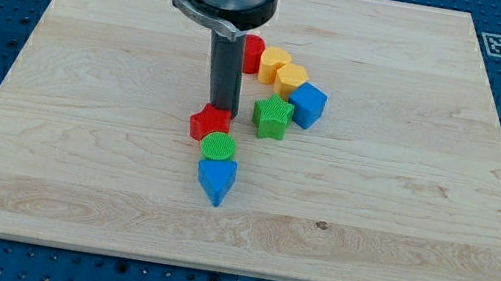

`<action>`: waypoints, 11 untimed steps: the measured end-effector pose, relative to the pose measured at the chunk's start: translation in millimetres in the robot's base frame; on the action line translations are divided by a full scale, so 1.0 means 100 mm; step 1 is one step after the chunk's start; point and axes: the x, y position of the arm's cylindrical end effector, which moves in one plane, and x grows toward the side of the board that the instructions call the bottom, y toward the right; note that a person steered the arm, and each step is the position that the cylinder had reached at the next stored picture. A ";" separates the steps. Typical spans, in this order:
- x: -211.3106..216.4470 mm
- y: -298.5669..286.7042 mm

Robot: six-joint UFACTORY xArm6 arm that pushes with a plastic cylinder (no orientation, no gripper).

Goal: Push the red star a bit right

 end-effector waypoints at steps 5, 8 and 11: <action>-0.51 -0.41; 0.10 -0.49; 0.35 -0.38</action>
